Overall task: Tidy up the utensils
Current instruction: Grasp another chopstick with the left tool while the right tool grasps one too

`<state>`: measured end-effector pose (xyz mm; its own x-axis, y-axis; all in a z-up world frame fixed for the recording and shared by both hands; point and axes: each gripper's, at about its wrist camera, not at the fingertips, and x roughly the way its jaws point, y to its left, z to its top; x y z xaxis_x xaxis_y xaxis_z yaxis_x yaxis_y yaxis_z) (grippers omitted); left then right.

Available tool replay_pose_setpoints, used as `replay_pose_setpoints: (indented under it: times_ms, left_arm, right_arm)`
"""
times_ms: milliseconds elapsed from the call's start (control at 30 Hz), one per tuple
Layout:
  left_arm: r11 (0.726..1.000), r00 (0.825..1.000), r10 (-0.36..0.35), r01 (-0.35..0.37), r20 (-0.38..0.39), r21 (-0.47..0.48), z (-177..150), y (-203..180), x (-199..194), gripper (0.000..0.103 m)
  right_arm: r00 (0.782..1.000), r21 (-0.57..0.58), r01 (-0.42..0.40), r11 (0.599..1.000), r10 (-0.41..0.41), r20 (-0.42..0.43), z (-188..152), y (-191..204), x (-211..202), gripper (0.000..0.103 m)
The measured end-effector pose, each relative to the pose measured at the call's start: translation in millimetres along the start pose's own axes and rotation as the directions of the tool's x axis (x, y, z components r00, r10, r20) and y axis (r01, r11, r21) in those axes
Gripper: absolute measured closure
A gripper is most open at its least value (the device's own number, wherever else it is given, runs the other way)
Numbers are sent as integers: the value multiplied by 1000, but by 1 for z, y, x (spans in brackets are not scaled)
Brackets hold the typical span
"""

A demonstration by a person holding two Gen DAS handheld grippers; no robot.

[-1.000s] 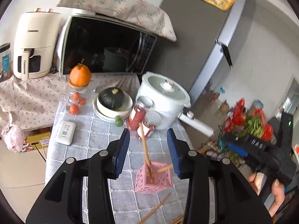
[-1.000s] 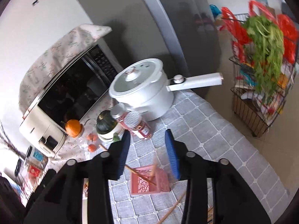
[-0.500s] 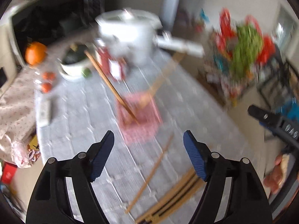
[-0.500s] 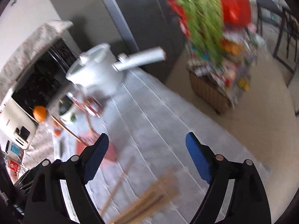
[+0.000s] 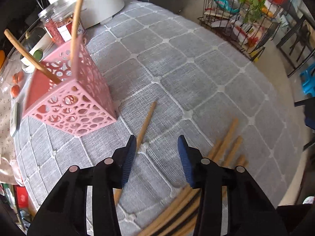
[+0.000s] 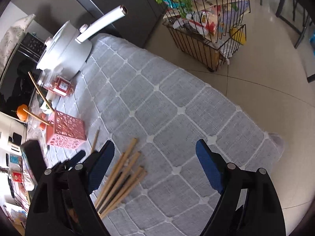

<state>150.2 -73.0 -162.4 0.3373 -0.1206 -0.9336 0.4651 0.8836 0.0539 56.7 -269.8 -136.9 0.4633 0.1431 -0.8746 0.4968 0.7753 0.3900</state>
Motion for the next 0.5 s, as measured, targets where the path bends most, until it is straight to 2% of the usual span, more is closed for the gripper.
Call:
replay_pose_setpoints:
  times_ms: [133,167,200,233,300,400,467,500]
  left_arm:
    - [999,998,9,-11,-58,-32,-1,4,18,62]
    - [999,999,-1,0,-50,-34,-1,5,19,64]
    - [999,998,-27,25,-54,-39,-1,6,18,70]
    - [999,998,-23,21,-55,-33,0,5,17,79]
    - [1000,999,4,-3,-47,3,-3,3,16,90]
    - [999,999,14,-13,-34,37,-10,0,13,94]
    - [999,1000,-3,4,-24,36,-13,0,9,94]
    - [999,1000,-12,13,-13,39,-16,-1,4,94]
  right_arm:
    - [1000,9,-13,1000,13,-24,1,-2,3,21]
    - [999,10,-16,1000,16,-31,1,-2,3,21]
    - [999,7,-14,1000,14,-36,0,-1,5,21]
    - [999,1,-10,1000,10,-39,-1,0,6,21]
    - [999,-8,-1,1000,0,-46,-2,3,10,21]
    - [996,3,-6,1000,6,-89,-5,4,25,21]
    - [991,29,-25,999,28,-127,-7,3,37,26]
    - [988,44,-36,998,43,-151,-8,3,44,33]
